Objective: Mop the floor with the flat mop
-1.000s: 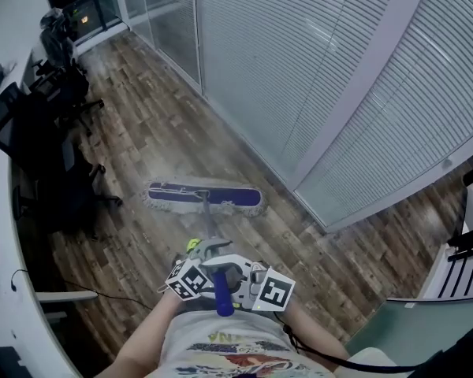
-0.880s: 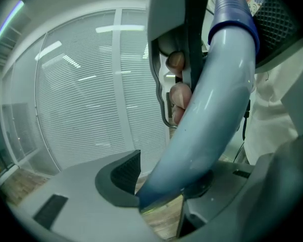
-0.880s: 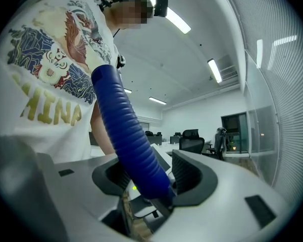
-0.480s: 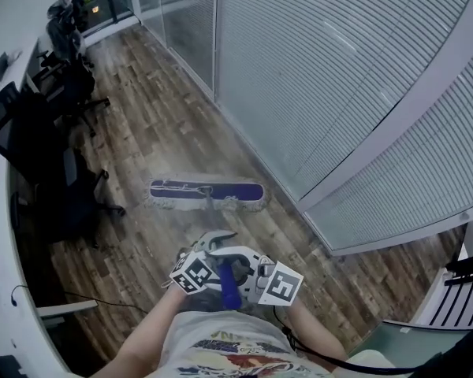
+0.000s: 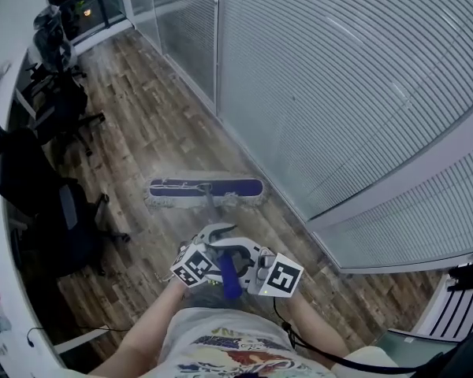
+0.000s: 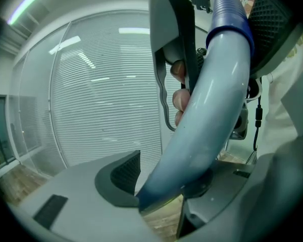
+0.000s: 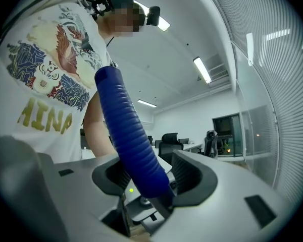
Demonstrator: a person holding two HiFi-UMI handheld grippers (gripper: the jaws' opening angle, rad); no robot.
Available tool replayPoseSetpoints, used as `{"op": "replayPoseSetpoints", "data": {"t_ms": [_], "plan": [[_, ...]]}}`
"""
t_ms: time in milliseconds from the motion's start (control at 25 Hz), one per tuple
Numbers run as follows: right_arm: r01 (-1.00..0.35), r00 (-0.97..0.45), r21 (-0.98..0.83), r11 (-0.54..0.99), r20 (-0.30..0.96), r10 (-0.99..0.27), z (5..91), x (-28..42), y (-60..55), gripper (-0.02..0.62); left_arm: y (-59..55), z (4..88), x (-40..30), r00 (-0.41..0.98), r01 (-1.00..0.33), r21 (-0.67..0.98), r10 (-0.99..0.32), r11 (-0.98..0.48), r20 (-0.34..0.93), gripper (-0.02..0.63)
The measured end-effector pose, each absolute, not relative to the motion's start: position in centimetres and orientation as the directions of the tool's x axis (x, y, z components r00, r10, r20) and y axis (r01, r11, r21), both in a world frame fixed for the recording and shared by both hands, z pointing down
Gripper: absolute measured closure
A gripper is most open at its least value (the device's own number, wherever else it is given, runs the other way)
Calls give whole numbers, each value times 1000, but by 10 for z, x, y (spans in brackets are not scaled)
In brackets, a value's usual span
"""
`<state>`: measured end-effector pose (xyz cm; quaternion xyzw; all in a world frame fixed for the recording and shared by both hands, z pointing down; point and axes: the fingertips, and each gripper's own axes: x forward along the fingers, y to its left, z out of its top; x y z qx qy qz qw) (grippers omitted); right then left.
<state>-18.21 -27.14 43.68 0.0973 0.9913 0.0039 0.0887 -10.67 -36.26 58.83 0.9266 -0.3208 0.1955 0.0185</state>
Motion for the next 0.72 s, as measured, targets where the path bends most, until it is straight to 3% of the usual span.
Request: {"op": "replayPoseSetpoints", "data": {"t_ms": [400,720], "plan": [[163,-980,37,986,-112,166,462,-256,-388,376,-479,604,-182,720,-574,-115,-567,-811,400,453],[157,-987,42,987,-34,159,486,-263,-419,371,-509,619,-192,713,-562,-106,-545,-820,441,446]]}}
